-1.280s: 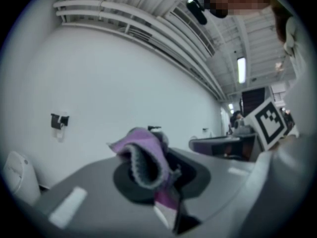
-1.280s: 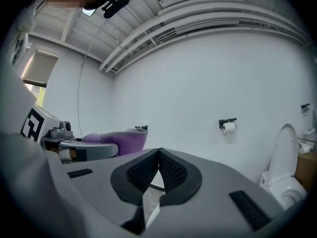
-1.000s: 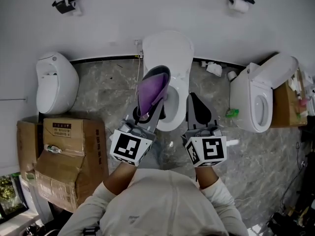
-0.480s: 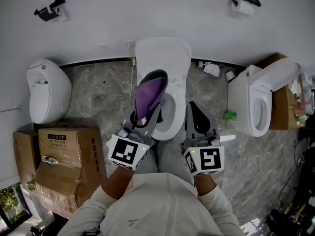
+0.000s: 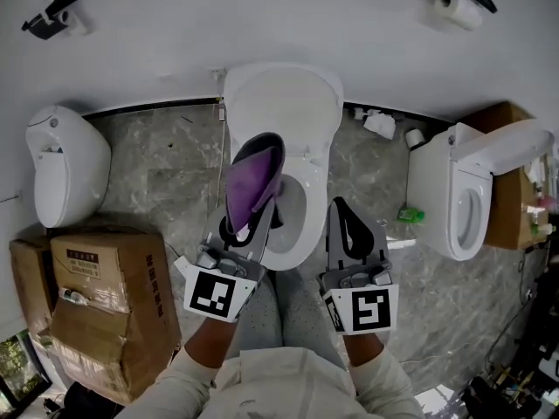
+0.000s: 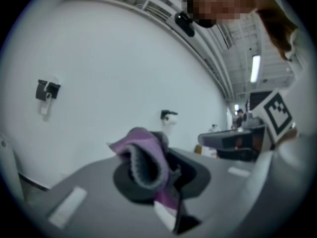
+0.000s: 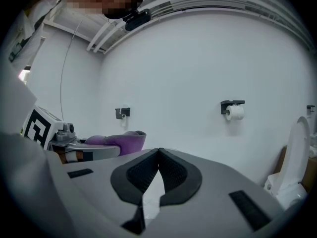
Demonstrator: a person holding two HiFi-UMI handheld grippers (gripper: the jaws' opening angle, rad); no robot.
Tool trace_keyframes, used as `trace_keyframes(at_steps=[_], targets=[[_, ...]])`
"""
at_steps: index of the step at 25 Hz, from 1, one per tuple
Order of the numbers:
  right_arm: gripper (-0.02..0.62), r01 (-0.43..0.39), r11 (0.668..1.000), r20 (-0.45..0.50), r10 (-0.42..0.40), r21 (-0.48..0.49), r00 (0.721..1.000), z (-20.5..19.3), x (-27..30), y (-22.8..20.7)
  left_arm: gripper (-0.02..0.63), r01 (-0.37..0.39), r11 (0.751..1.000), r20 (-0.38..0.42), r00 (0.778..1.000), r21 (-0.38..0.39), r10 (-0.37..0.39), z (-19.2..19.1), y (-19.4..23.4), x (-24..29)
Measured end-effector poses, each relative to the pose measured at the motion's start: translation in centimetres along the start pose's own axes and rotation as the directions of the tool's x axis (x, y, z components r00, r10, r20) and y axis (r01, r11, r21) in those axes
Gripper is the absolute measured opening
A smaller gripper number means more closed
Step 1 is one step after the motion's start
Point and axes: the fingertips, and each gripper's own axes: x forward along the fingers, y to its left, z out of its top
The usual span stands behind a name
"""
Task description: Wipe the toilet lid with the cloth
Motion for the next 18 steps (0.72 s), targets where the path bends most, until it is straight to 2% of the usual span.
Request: trace_keyframes(at_steps=[9,18], targets=[[0.012,-0.012,1.000,-0.015,0.012,-0.008,1.000,-4.9,5.2,-0.7,0.048,-0.015,0.997,-0.038,0.999,0.075,0.018,-5.7,3.8,3.8],[0.012,0.009,1.000,-0.047,-0.009,0.010,0.999,-7.3,7.3,-1.6,0.048,0.011,0.993,-0.068,0.998,0.115,-0.003,-8.8,6.3,8.2]])
